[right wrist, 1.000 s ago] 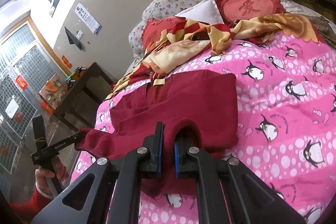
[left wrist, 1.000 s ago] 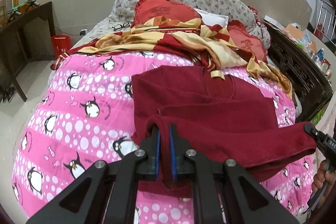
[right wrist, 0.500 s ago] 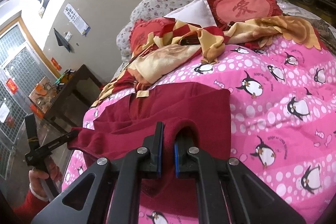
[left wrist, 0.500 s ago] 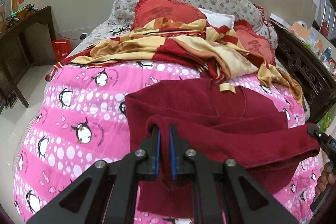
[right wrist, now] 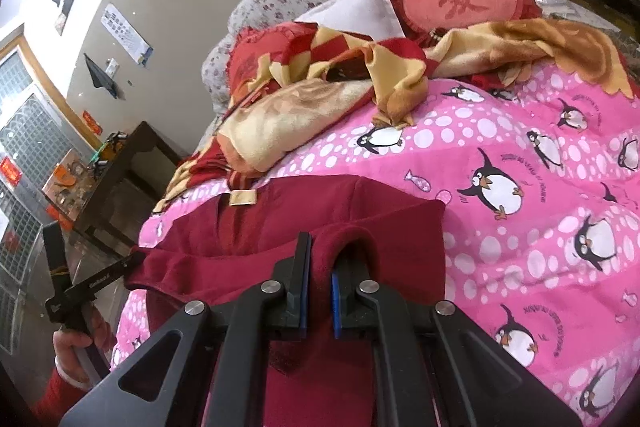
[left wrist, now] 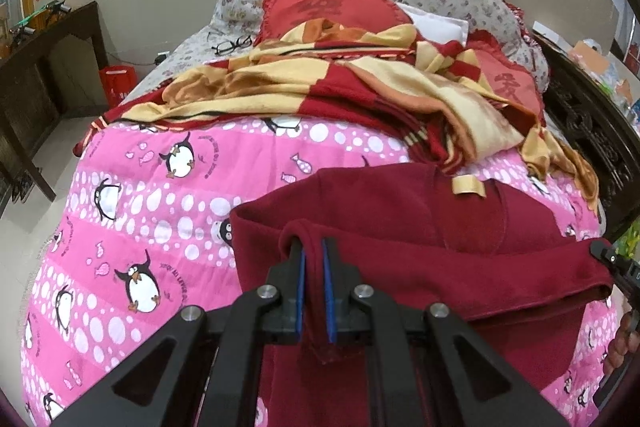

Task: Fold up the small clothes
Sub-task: 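Lift the hem with both tools and fold it toward the collar, then open both tools to release the hem onto the folded sweatshirt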

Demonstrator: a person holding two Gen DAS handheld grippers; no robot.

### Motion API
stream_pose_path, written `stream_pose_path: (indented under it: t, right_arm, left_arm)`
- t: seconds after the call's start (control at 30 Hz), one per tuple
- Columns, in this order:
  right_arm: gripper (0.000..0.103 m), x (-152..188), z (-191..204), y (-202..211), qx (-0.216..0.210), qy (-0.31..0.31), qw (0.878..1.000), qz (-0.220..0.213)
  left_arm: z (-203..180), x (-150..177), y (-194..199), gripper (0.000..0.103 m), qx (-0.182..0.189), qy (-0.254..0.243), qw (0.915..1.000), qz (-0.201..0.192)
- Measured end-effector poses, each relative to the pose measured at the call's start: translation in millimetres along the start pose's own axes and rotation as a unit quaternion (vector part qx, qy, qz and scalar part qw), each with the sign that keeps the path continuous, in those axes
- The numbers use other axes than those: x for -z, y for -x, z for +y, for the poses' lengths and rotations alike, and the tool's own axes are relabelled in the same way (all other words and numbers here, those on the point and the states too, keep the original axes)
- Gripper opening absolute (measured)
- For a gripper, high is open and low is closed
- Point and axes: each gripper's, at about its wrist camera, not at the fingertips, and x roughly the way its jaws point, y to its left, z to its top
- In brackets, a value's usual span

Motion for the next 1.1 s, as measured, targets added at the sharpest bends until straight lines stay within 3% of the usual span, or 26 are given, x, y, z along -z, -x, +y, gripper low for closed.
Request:
stream_pose_path:
  t: [0.5, 0.7, 0.83, 0.93, 1.0, 1.03, 1.07, 1.1]
  right_arm:
    - [0.034, -9, -22, -35, 0.003, -0.030, 0.999, 0.013]
    - [0.035, -13, -32, -35, -0.029, -0.055, 0.998, 0.024]
    - [0.038, -15, -32, -20, -0.052, -0.054, 0.997, 0.015]
    - [0.041, -14, -24, -8, -0.059, -0.033, 0.998, 0.010]
    - [0.047, -13, -22, 3, -0.046, -0.016, 0.999, -0.002]
    - [0.052, -12, -23, 9, -0.040, -0.014, 0.999, -0.010]
    - [0.053, -12, -26, 17, -0.035, -0.016, 0.999, -0.021]
    - [0.053, -11, -28, 25, -0.036, -0.017, 0.999, -0.028]
  left_arm:
    - [4, -12, -37, 0.008, -0.004, 0.015, 0.9997, 0.016]
    - [3, -13, -51, 0.010, -0.005, 0.014, 0.9995, 0.028]
    - [10, -18, -55, 0.012, 0.026, 0.033, 0.9982, 0.042]
    - [24, -24, -51, 0.020, 0.078, 0.071, 0.9931, 0.050]
    - [30, -26, -46, 0.035, 0.110, 0.090, 0.9887, 0.046]
    - [34, -28, -40, 0.052, 0.117, 0.097, 0.9879, 0.033]
    - [38, -29, -34, 0.066, 0.109, 0.100, 0.9889, 0.017]
    - [40, -30, -27, 0.070, 0.101, 0.101, 0.9897, 0.000]
